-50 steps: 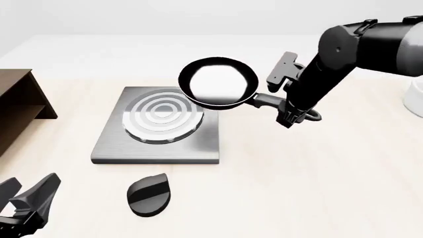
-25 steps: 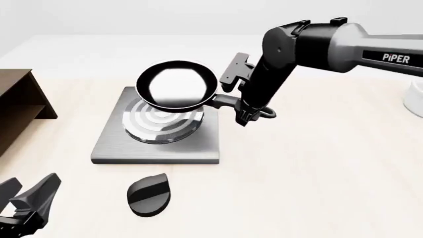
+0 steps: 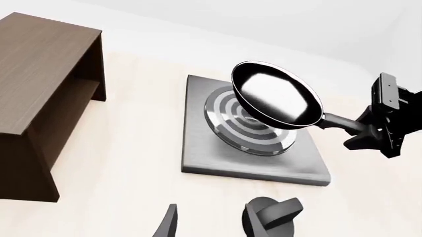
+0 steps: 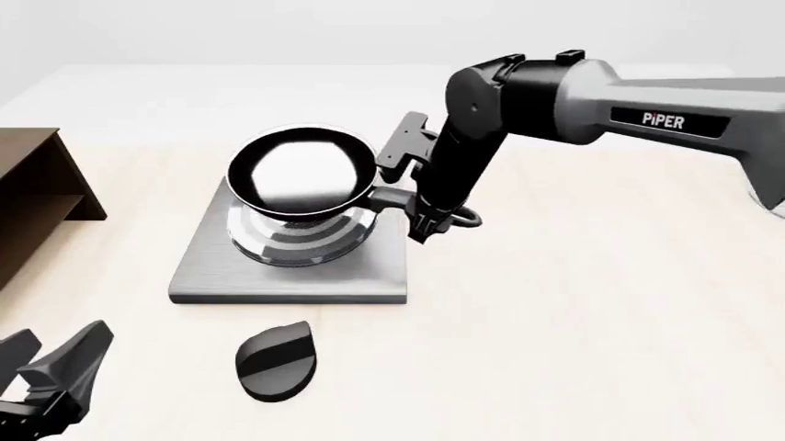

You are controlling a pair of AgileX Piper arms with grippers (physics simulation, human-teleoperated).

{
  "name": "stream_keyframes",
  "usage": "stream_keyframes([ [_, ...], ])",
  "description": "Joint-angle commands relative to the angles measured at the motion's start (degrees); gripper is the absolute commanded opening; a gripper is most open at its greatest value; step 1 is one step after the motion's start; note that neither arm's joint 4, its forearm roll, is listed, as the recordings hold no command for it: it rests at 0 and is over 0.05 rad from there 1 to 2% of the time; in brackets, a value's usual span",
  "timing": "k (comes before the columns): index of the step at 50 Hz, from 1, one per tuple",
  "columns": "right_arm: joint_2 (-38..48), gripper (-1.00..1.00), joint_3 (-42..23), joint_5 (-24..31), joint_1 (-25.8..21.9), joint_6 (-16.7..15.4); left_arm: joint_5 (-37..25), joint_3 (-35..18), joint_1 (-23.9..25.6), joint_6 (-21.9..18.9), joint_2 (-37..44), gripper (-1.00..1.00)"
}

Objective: Turn on the stove and put the frying pan on it.

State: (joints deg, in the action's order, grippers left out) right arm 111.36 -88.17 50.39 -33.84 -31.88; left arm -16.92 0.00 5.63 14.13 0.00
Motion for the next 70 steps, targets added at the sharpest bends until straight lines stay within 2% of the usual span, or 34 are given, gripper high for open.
stream_keyframes([
  [1, 0.9, -1.00, -0.9, -1.3, -0.2, 1.0, 0.1, 0.0, 0.1, 0.2, 0.0, 1.00],
  [8, 1.4, -1.00, -0.6, -2.0, 0.7, 0.4, 0.1, 0.0, 0.0, 0.3, 0.0, 1.00],
  [12, 1.8, -1.00, -0.1, -2.5, 0.7, 0.7, 0.1, 0.0, 0.1, 0.3, 0.0, 1.00],
  [13, 2.1, -1.00, -0.1, -2.5, -0.1, 1.8, 0.1, 0.0, 0.1, 0.3, 0.0, 1.00],
  [35, 4.7, -1.00, 1.9, -5.1, 0.3, 2.7, 0.3, 0.0, 0.1, 0.6, 0.0, 1.00],
  [54, 5.9, -1.00, 1.0, -4.9, -0.4, 4.7, 0.4, 0.0, 0.2, 0.6, 0.0, 1.00],
  [55, 5.6, 1.00, 0.9, -4.7, -0.1, 4.4, 0.4, 0.0, 0.2, 0.6, 0.0, 1.00],
  [62, 2.0, 1.00, -0.8, -1.9, -0.2, 4.3, 0.3, 0.0, 0.2, 0.5, 0.0, 1.00],
  [64, 0.8, 1.00, -1.5, -1.0, -1.0, 5.3, 0.3, 0.0, 0.2, 0.3, 0.0, 1.00],
  [66, -0.2, 1.00, -0.9, -1.1, -0.1, 3.8, 0.4, 0.0, 0.2, 0.3, 0.0, 1.00],
  [69, -1.5, 1.00, -1.5, 0.0, -1.3, 5.0, 0.4, 0.0, 0.3, 0.3, 0.0, 1.00],
  [70, -1.8, 1.00, -2.5, 0.9, -3.0, 7.1, 0.4, 0.0, 0.3, 0.3, 0.0, 1.00],
])
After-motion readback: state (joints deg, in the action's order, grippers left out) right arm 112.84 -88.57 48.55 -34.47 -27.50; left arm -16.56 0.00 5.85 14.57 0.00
